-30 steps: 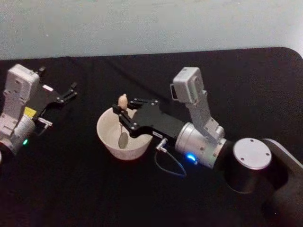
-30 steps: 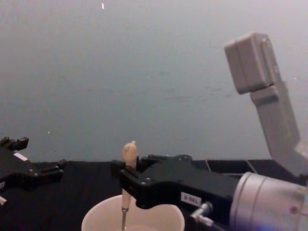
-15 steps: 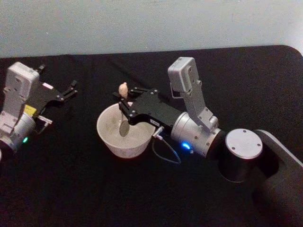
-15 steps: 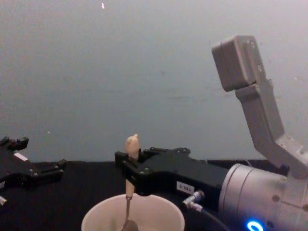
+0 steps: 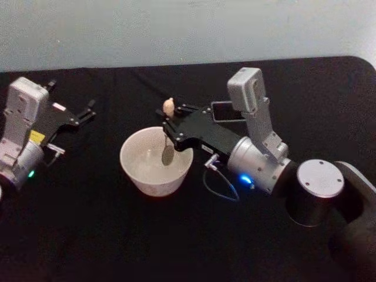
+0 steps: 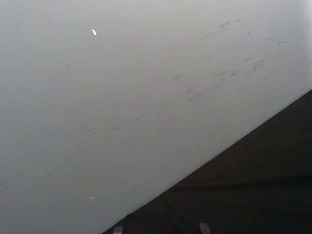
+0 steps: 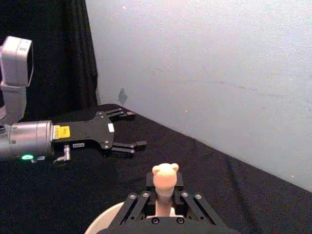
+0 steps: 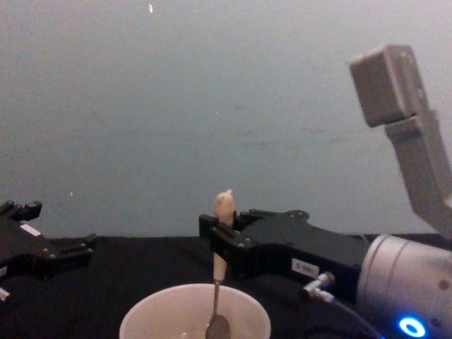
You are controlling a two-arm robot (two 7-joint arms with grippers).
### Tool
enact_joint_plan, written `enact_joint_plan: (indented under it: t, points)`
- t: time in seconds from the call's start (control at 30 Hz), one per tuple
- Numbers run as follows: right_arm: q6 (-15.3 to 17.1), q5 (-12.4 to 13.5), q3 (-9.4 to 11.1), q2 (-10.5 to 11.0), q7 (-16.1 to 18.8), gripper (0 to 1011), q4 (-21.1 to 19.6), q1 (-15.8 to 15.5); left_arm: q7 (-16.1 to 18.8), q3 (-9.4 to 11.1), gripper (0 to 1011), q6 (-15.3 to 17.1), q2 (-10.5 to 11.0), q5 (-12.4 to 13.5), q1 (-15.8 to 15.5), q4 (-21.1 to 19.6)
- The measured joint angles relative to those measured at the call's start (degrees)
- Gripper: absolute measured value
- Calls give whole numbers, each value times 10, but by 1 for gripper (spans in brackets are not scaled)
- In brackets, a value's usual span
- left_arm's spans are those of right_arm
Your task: Pick up the stirring spoon with one hand, stir inside the cup, then place it back in its original position.
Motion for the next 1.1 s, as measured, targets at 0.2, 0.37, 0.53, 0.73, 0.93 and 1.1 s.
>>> enact_joint_plan:
  t: [0.2, 0.37, 0.53, 0.73, 0.93, 1.1]
  points:
    - [4, 9, 5, 13, 6, 188, -16, -13, 0, 0, 1001, 0, 0, 0, 0, 0]
    - [7, 15, 4, 23, 13, 188, -32, -25, 0, 0, 1001, 0, 0, 0, 0, 0]
    - [9, 20, -1, 29, 19, 188, -43, -31, 0, 0, 1001, 0, 0, 0, 0, 0]
    - [11, 22, -12, 28, 22, 188, -49, -31, 0, 0, 1001, 0, 0, 0, 0, 0]
    - [11, 18, -24, 17, 19, 188, -39, -22, 0, 0, 1001, 0, 0, 0, 0, 0]
    - [10, 10, -30, 4, 13, 188, -22, -8, 0, 0, 1001, 0, 0, 0, 0, 0]
